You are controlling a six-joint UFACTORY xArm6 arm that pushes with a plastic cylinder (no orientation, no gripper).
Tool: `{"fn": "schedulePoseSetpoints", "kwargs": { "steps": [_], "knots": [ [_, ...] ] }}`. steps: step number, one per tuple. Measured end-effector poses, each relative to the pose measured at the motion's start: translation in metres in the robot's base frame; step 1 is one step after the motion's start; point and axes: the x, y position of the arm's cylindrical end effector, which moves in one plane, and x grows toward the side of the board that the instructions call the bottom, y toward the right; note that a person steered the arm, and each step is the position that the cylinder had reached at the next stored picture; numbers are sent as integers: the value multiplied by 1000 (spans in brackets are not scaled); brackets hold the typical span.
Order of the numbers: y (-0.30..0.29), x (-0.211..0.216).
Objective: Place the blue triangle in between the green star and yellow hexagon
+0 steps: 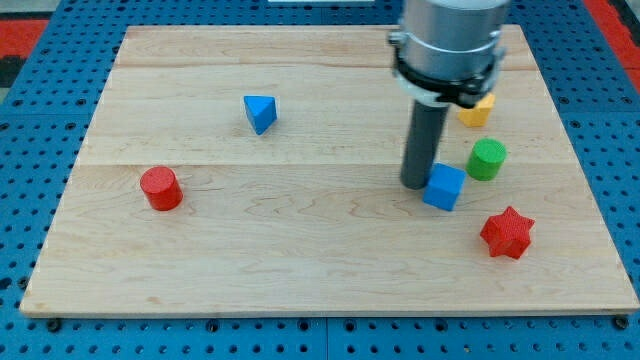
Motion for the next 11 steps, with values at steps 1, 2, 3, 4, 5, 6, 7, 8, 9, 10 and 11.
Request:
{"fn": "schedulePoseSetpoints", "kwargs": {
  "steps": [1,2,3,4,5,6,7,8,9,10,11],
  "knots": [
    [6,12],
    [8,27],
    [26,27],
    [15,23],
    [-37,1],
    [-96,-24],
    [-175,-41],
    [-233,-55],
    [-237,-88],
    [-225,-105],
    [-192,-105]
  ]
}}
